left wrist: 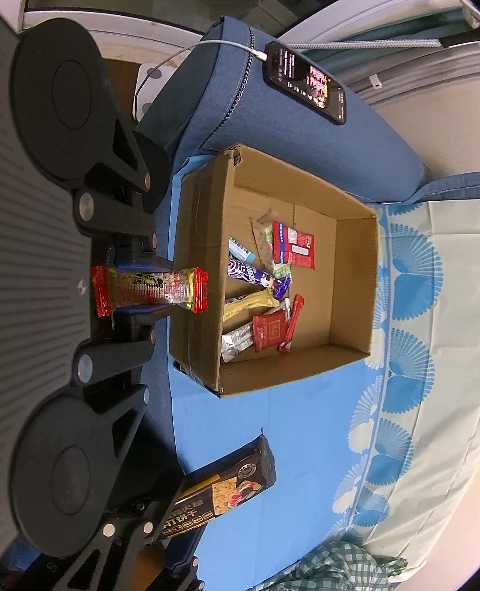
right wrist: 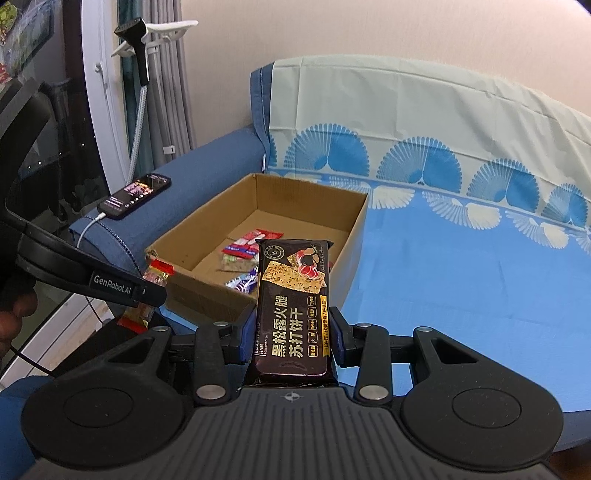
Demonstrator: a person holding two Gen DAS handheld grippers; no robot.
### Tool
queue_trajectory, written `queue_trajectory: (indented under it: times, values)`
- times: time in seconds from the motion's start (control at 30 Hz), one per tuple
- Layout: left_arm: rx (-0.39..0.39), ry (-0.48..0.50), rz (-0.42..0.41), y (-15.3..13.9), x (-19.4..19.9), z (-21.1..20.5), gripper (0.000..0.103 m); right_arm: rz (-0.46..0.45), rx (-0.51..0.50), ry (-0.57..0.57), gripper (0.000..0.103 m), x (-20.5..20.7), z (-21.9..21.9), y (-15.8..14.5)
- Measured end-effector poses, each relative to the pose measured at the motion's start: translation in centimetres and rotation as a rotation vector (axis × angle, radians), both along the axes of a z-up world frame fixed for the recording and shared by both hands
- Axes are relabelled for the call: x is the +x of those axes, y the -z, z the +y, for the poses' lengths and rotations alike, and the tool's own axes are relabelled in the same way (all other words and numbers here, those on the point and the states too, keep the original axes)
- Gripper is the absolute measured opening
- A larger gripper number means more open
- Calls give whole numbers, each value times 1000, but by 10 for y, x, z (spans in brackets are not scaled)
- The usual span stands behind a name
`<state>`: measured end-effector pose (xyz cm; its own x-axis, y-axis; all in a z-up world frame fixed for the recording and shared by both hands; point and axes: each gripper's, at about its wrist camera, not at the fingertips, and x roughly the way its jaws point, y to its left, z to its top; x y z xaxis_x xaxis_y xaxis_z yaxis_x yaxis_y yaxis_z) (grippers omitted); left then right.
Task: Organize snacks
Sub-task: 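Carry the red candy with left tool while right tool carries the biscuit pack over the box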
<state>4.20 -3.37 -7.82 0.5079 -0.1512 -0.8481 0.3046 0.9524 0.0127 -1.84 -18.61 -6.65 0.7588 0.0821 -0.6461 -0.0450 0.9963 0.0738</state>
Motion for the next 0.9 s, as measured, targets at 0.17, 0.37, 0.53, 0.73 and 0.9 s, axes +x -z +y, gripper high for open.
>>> queue_trajectory:
  times: [0.17,0.37,0.53,0.73,0.9]
  values:
    - [-2,-10,22,7,12,2,19,30,-1,2,41,11,0,7]
    - [-7,-31,29,8,34,5,19,52,1,13,41,31,1,12]
    - [-20,-50,6,2,62,6,19,57,1,3,41,54,3,13]
    - [-30,-70,-21,-3,105,4,19,56,-11,-21,41,88,6,14]
    - [-17,-80,-20,4,147,2,19,72,-13,-31,41,125,5,22]
